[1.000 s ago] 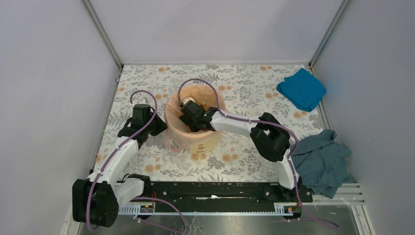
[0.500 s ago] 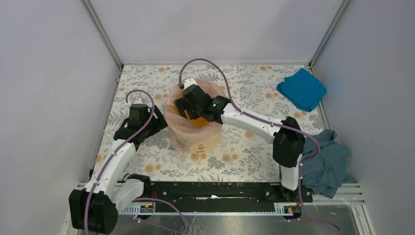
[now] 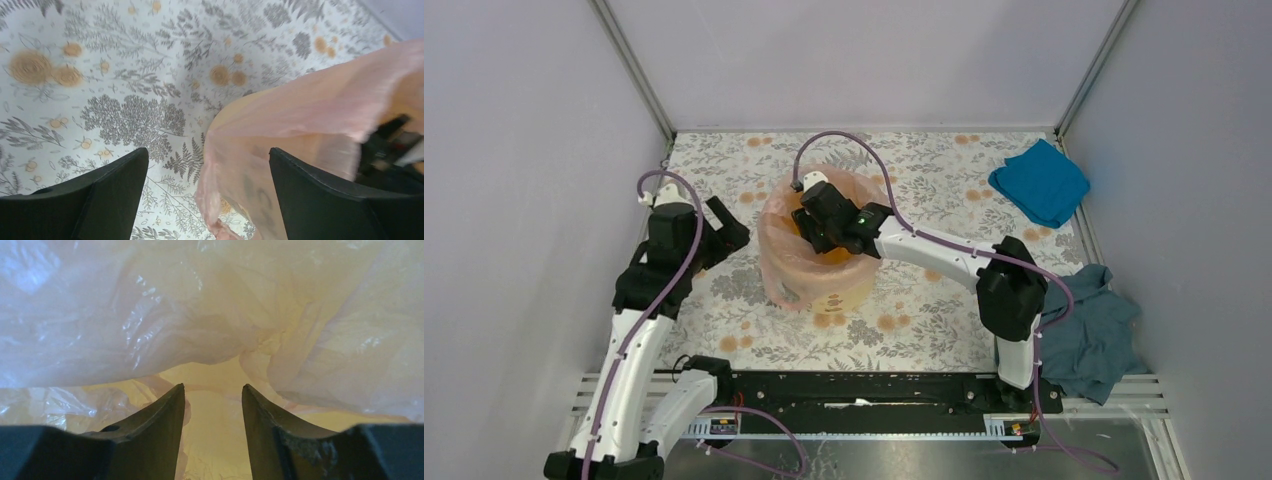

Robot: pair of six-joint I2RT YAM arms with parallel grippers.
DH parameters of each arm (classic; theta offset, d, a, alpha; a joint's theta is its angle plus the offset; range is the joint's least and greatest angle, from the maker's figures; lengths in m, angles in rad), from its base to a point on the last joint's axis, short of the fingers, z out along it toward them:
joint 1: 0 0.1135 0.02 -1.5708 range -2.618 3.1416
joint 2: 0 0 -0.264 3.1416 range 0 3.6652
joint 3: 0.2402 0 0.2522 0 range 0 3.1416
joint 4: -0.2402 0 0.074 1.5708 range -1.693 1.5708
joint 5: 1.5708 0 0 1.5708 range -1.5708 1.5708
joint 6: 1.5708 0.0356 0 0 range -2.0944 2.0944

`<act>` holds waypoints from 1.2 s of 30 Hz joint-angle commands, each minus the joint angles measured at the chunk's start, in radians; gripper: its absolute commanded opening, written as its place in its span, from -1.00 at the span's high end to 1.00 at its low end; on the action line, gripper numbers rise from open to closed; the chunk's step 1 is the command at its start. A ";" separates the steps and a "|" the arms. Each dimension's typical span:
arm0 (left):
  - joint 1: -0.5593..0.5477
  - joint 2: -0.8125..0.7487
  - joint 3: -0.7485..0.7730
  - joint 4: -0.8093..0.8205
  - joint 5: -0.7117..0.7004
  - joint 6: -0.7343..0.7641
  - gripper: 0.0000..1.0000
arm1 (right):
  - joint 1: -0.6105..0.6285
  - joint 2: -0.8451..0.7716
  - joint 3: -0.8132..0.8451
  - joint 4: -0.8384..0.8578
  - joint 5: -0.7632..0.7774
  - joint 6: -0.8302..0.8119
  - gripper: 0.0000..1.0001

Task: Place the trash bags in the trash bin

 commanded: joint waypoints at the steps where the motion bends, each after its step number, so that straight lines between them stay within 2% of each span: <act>1: 0.001 -0.042 0.130 -0.066 -0.024 0.082 -0.89 | -0.010 0.003 -0.018 0.052 -0.075 0.034 0.01; 3: 0.000 -0.057 0.166 -0.039 0.027 0.117 -0.95 | -0.011 0.008 -0.018 0.049 -0.091 0.038 0.09; 6: 0.000 -0.068 0.176 0.091 0.193 0.142 -0.98 | -0.010 -0.012 -0.030 0.056 -0.127 0.052 0.20; 8: 0.000 -0.027 0.167 0.175 0.329 0.131 -0.98 | -0.011 -0.041 -0.046 0.077 -0.163 0.081 0.20; 11: 0.000 0.074 0.155 0.252 0.445 0.097 -0.96 | -0.011 -0.077 -0.067 0.100 -0.186 0.114 -0.05; 13: 0.001 0.126 0.140 0.270 0.423 0.082 -0.90 | -0.011 -0.094 -0.066 0.092 -0.186 0.132 -0.23; 18: -0.003 0.185 0.092 0.288 0.393 0.088 -0.68 | -0.012 -0.139 -0.080 0.090 -0.180 0.168 -0.28; 22: -0.006 0.188 0.058 0.291 0.390 0.090 -0.51 | -0.013 -0.159 -0.058 0.076 -0.155 0.178 -0.16; 23: -0.007 0.182 0.050 0.294 0.394 0.088 -0.49 | -0.013 -0.159 -0.047 0.071 -0.140 0.170 -0.09; 28: -0.015 0.164 0.029 0.303 0.414 0.089 -0.41 | -0.010 -0.102 0.034 -0.015 -0.024 0.076 0.02; 32: -0.017 0.149 0.018 0.293 0.410 0.106 -0.39 | 0.014 -0.053 0.081 -0.057 -0.001 0.036 -0.21; 36: -0.018 0.128 0.031 0.262 0.380 0.134 -0.39 | 0.013 -0.087 0.057 -0.025 -0.016 0.039 -0.35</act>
